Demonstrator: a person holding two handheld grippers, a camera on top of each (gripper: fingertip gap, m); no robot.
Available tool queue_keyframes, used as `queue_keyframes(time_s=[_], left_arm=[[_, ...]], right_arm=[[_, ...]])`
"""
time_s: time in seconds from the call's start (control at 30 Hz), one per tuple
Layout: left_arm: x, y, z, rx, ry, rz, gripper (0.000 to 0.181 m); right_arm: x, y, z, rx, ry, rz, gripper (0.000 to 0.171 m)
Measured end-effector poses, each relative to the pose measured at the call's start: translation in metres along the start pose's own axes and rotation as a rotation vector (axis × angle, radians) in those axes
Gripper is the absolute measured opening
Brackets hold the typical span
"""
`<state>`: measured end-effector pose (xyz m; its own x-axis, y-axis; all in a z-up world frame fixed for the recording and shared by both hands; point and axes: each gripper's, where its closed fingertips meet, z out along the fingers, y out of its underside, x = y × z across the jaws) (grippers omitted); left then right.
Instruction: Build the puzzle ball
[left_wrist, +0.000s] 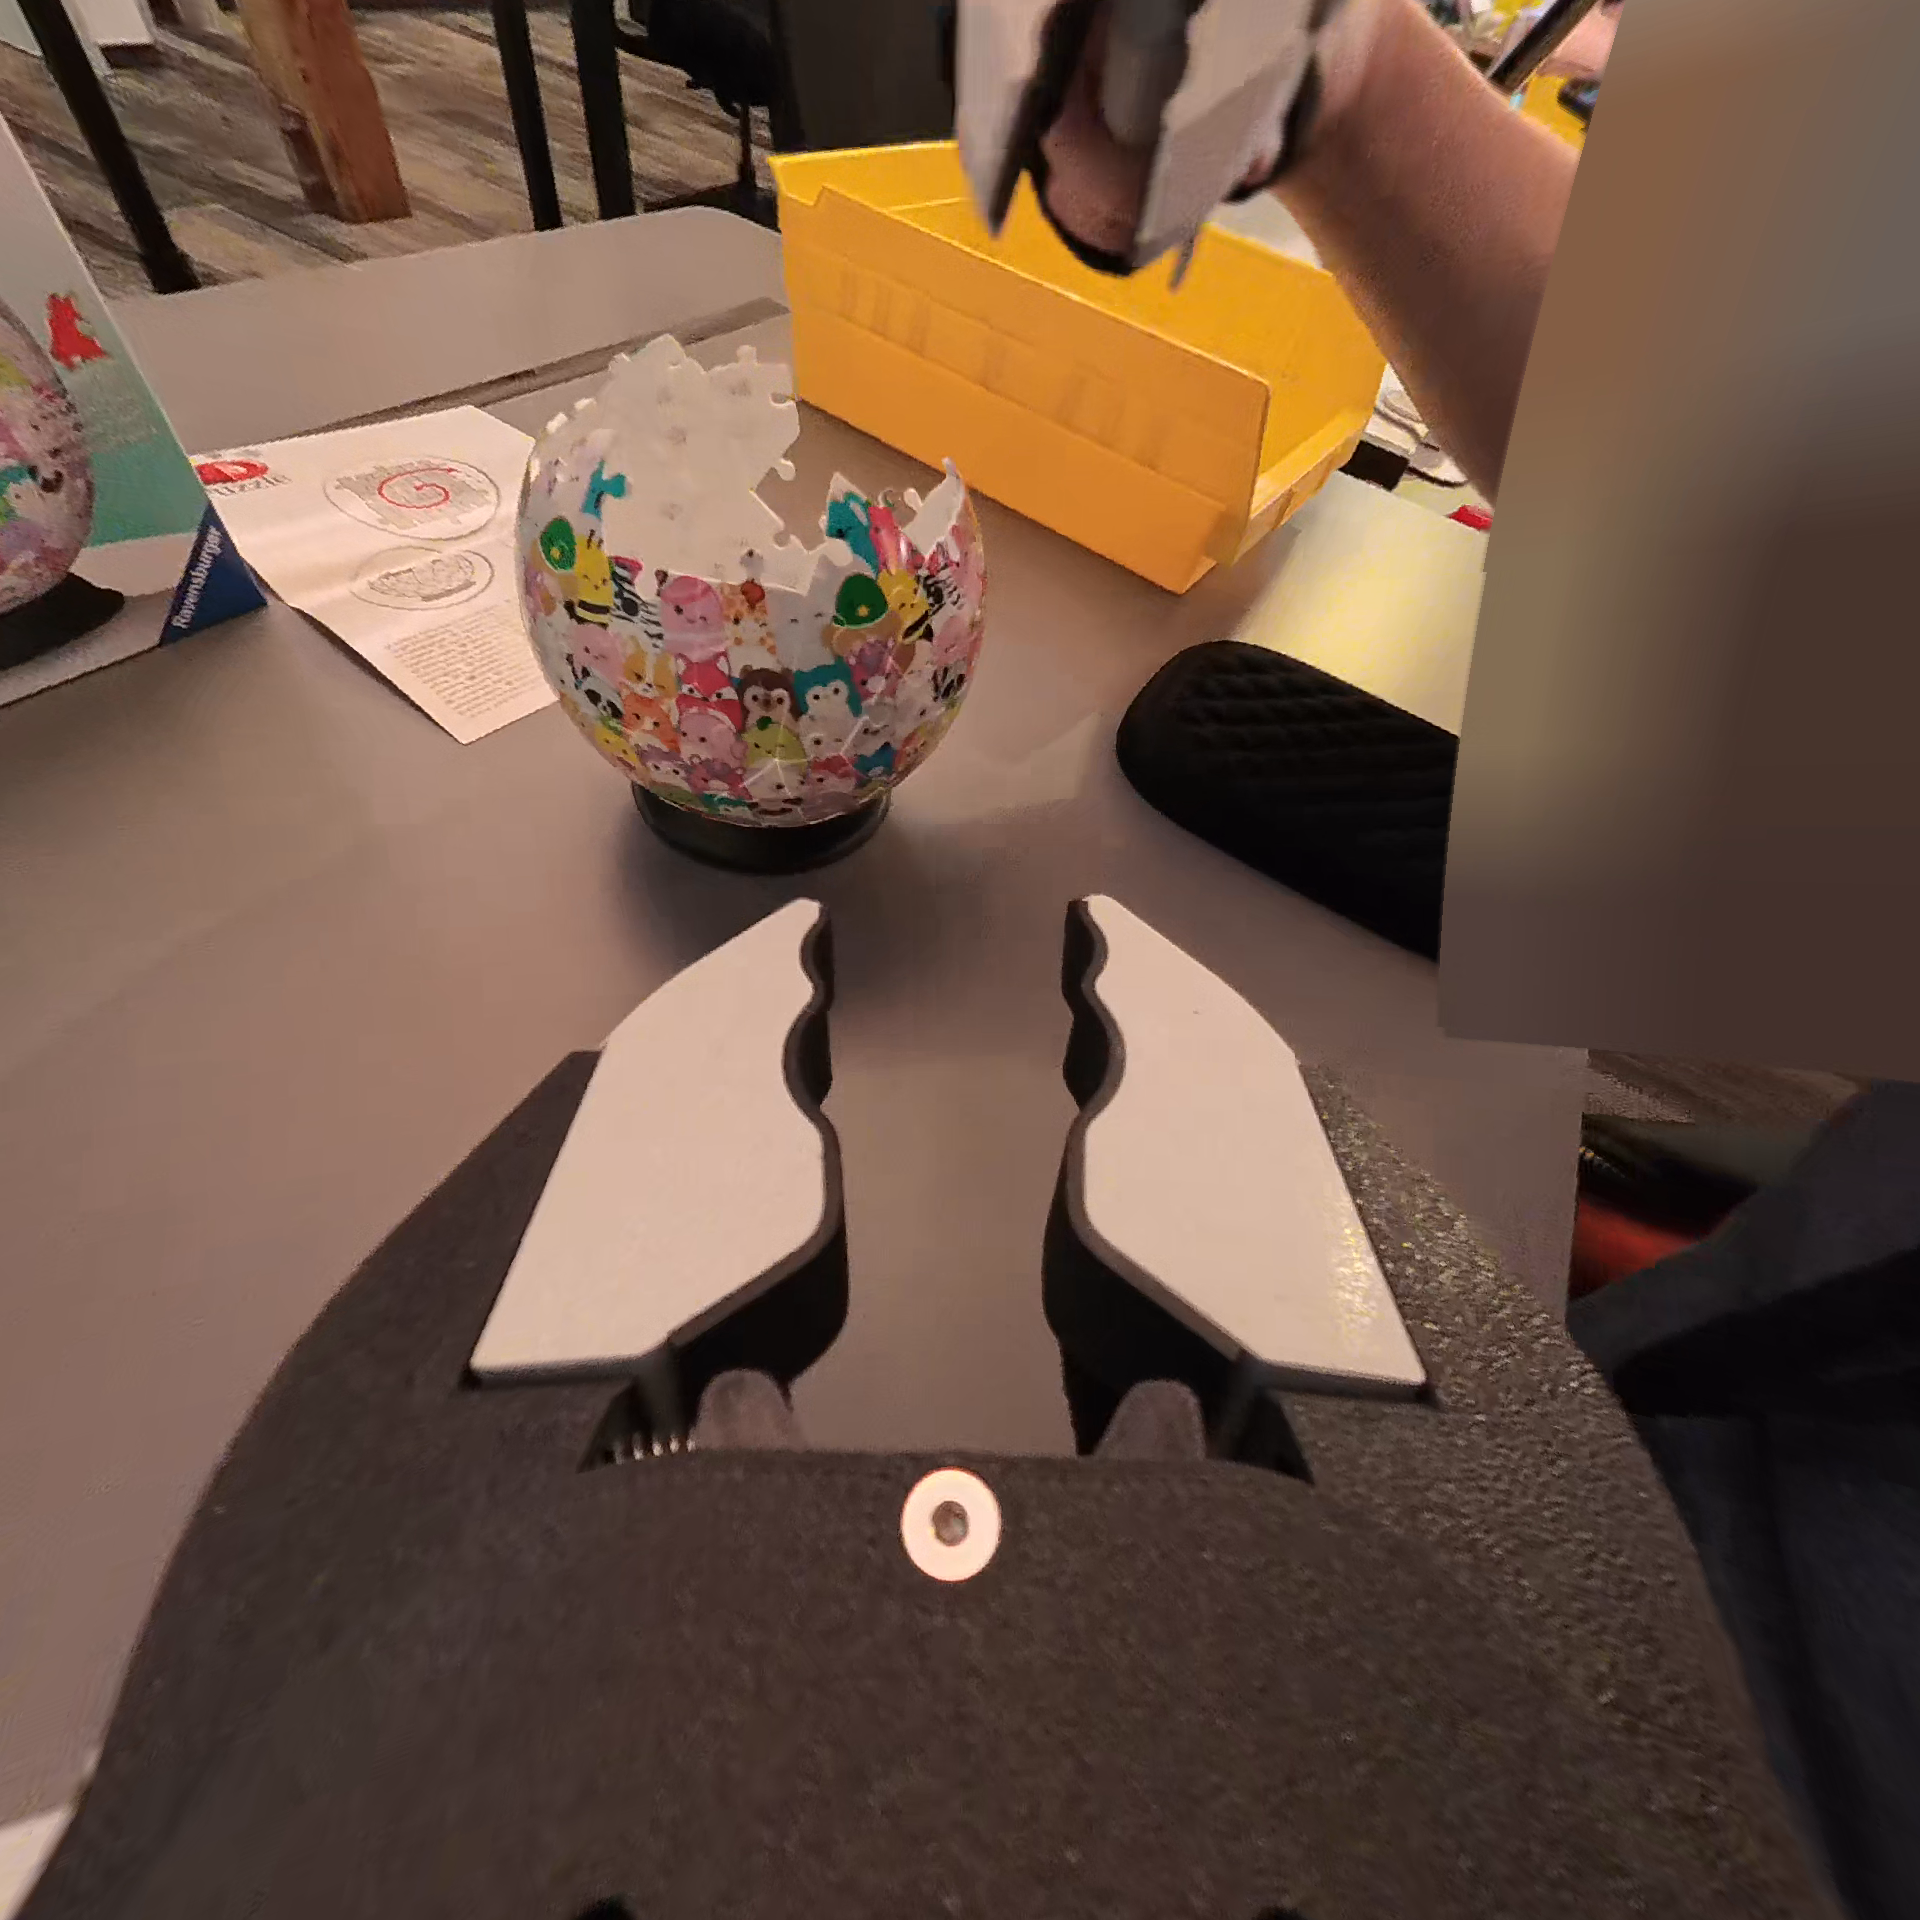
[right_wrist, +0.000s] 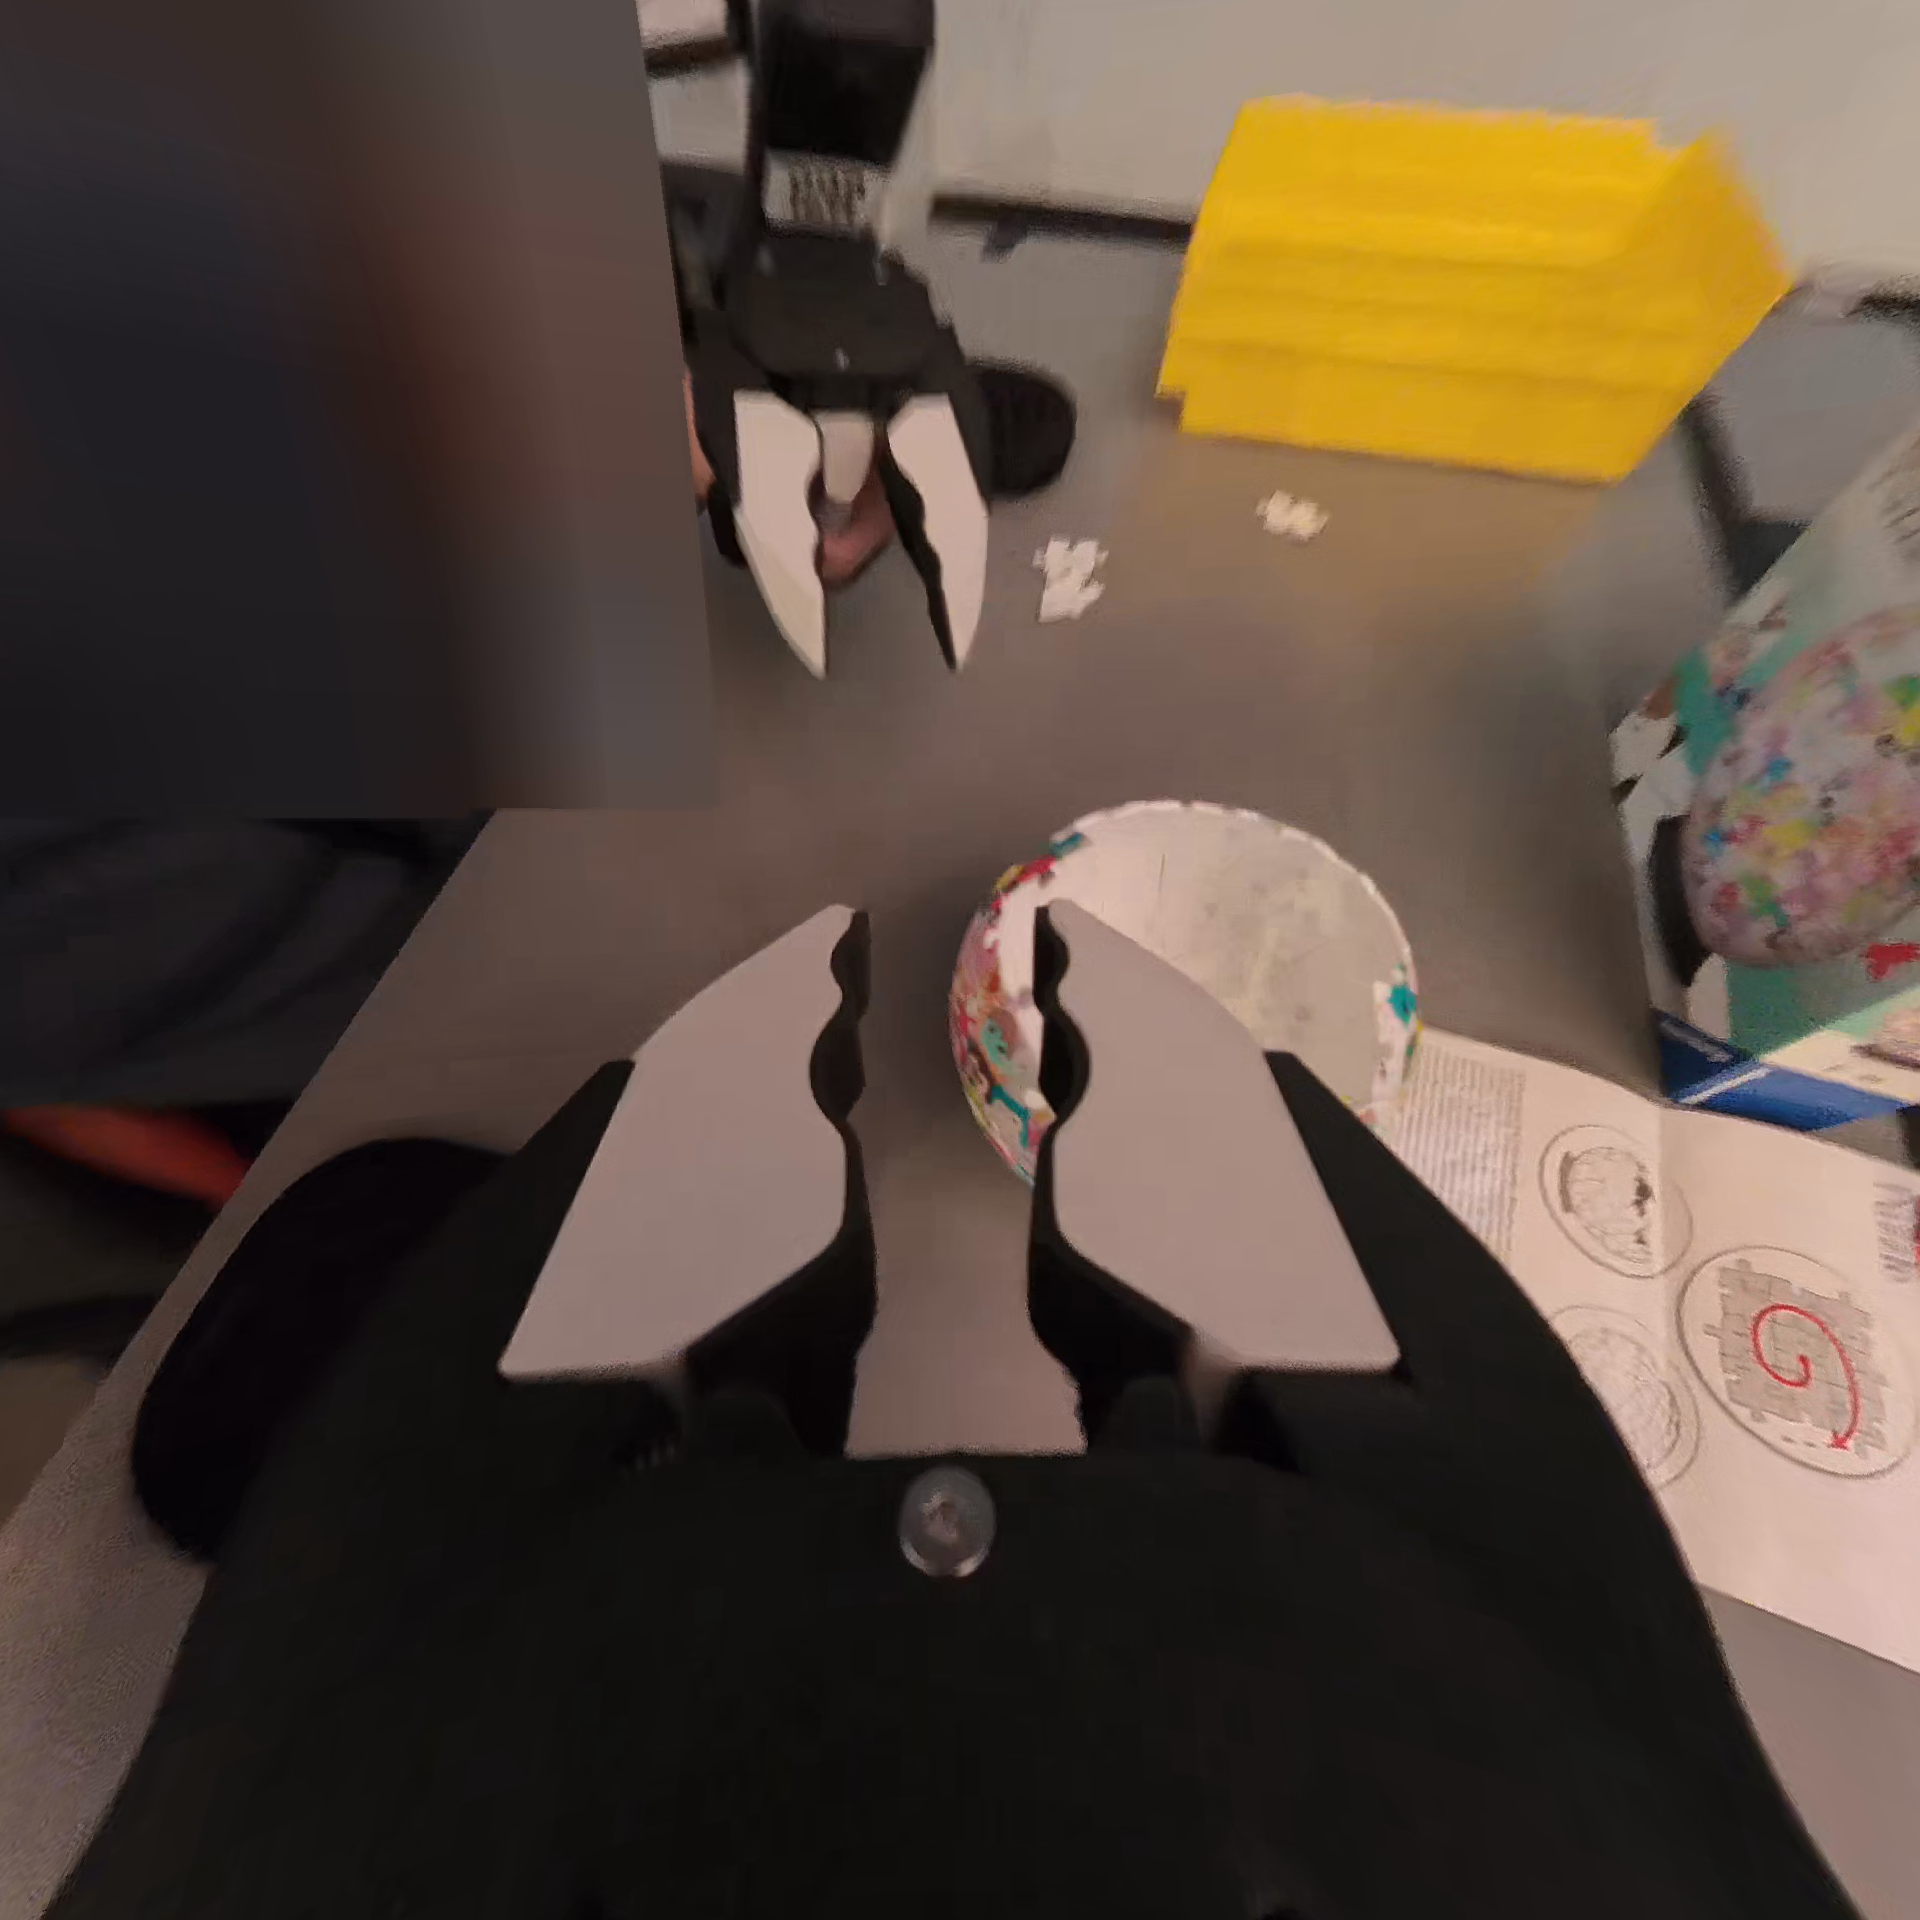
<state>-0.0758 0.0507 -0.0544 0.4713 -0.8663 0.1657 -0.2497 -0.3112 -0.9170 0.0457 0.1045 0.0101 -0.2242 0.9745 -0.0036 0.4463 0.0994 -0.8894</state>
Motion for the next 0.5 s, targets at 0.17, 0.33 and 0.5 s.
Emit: queue_keyframes(time_s=[0.17, 0.33, 0.5], left_arm=[[0.009, 0.006, -0.017, -0.021, -0.06, 0.009, 0.042], [0.009, 0.01, -0.031, -0.065, -0.105, 0.046, 0.042], [0.011, 0.011, -0.03, -0.083, -0.105, 0.068, 0.041]], right_arm=[[0.008, 0.023, 0.024, -0.23, -0.207, 0.101, 0.028], [0.007, 0.053, 0.039, -0.392, -0.278, 0.183, 0.021], [0.005, 0.054, 0.047, -0.434, -0.321, 0.185, 0.018]])
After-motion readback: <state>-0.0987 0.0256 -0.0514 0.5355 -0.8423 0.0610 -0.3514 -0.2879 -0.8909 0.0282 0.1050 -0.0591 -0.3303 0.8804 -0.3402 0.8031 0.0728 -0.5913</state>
